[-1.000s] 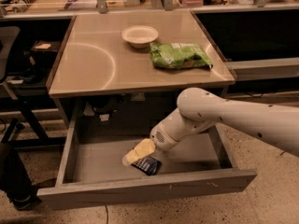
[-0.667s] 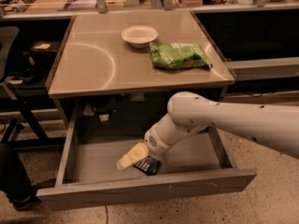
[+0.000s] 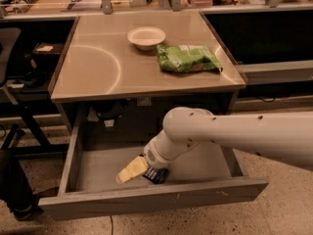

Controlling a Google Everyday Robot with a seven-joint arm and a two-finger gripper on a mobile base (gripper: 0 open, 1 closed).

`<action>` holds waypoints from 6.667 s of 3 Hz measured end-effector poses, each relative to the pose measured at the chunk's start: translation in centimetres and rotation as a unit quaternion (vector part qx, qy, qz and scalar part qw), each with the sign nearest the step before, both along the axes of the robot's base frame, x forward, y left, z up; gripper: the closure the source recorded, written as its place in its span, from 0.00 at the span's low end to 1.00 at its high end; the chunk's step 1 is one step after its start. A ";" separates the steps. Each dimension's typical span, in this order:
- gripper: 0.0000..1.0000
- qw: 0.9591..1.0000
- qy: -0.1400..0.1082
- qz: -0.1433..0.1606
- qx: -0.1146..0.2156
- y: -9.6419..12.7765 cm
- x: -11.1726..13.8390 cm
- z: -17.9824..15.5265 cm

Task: Pick rxbar blueberry from top drawer and place on counter

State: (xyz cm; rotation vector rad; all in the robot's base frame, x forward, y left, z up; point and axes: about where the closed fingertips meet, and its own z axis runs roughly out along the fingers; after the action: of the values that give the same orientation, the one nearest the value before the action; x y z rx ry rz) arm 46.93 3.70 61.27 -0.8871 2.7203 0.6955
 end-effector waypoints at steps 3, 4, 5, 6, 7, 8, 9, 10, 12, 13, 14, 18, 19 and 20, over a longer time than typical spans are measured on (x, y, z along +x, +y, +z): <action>0.19 0.998 -0.052 -0.004 -0.022 1.5 0.7 -2.1; 0.42 0.998 -0.052 -0.004 -0.022 1.5 0.7 -2.1; 0.66 0.998 -0.052 -0.004 -0.022 1.5 0.7 -2.1; 0.89 0.998 -0.052 -0.004 -0.022 1.5 0.7 -2.1; 1.00 0.998 -0.052 -0.004 -0.022 1.5 0.7 -2.1; 1.00 0.998 -0.052 -0.004 -0.022 1.5 0.7 -1.9; 1.00 0.999 -0.035 0.002 -0.005 1.0 1.2 -0.7; 1.00 1.000 -0.020 0.009 0.010 0.3 1.9 0.9; 1.00 1.000 -0.005 0.016 0.020 -1.2 3.2 3.2; 1.00 1.000 -0.002 0.014 0.026 -2.1 3.8 4.4; 1.00 0.999 -0.007 0.017 0.033 -3.0 4.9 6.4; 1.00 0.998 -0.063 0.005 0.010 -4.8 9.6 15.9; 1.00 0.998 -0.063 0.005 0.010 -4.8 9.6 15.9; 0.81 0.998 -0.063 0.005 0.010 -4.8 9.6 15.9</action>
Offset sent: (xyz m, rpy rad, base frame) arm 0.0172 0.0206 -0.0368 -0.0814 -0.1869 -0.0158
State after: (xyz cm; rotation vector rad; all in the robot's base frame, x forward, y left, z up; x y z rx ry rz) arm 56.54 -1.14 77.14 -0.9078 2.5963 0.6447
